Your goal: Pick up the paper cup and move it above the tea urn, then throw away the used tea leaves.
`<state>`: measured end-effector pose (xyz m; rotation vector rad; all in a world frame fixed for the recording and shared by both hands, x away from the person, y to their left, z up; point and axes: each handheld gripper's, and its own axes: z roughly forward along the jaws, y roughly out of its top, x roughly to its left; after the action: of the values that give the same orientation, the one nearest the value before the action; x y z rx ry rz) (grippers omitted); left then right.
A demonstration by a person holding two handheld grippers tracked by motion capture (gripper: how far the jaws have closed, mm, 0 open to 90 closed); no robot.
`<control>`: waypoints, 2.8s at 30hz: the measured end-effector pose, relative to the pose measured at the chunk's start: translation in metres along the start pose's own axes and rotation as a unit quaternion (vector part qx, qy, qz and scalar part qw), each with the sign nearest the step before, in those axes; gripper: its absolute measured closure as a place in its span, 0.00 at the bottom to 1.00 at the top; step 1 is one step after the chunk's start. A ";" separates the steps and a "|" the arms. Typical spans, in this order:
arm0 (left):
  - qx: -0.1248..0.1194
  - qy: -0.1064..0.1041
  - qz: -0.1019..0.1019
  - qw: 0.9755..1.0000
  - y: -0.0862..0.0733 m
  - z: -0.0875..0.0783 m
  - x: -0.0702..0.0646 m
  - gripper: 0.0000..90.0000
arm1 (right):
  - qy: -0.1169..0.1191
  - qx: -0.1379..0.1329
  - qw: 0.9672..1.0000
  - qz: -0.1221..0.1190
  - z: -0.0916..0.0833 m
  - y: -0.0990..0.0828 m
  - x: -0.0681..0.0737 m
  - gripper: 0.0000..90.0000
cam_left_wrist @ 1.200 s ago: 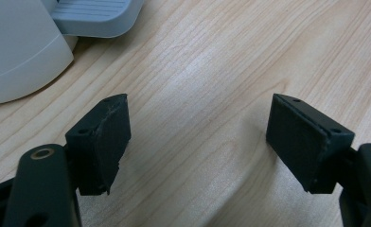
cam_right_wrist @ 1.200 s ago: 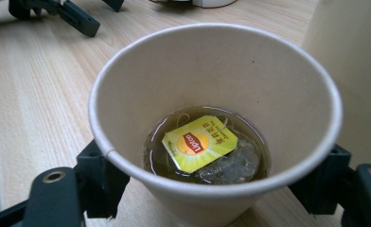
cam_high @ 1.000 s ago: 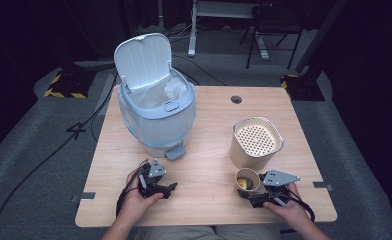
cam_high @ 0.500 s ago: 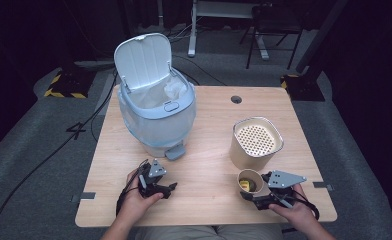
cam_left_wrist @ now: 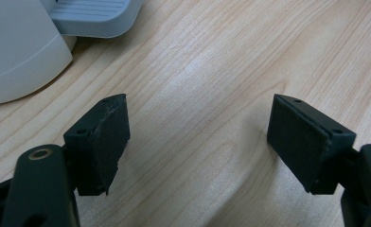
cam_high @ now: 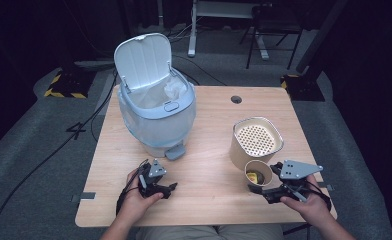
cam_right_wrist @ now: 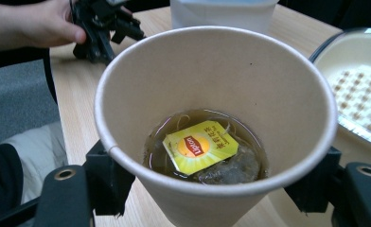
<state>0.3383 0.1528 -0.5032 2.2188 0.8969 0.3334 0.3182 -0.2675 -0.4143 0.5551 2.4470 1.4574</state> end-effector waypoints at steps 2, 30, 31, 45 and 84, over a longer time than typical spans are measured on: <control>0.000 0.000 0.000 1.000 0.000 0.000 0.000 0.25 | 0.001 -0.002 1.000 -0.001 -0.003 0.006 -0.002 0.33; 0.001 0.000 0.003 1.000 0.001 0.000 0.000 0.24 | -0.058 -0.022 0.998 0.009 -0.015 0.074 -0.074 0.33; 0.001 0.000 0.003 1.000 0.001 0.000 0.000 0.24 | -0.061 -0.022 0.998 0.009 -0.015 0.074 -0.076 0.33; 0.000 -0.002 0.001 1.000 0.001 0.002 0.000 0.23 | -0.114 -0.003 0.993 0.023 -0.009 0.075 -0.122 0.33; 0.004 -0.004 0.005 1.000 0.004 0.005 0.001 0.20 | -0.250 0.112 0.919 -0.282 0.002 0.080 -0.125 0.34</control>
<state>0.3438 0.1492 -0.5036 2.2308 0.8843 0.3255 0.4470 -0.2866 -0.3437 0.1908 2.1104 0.7034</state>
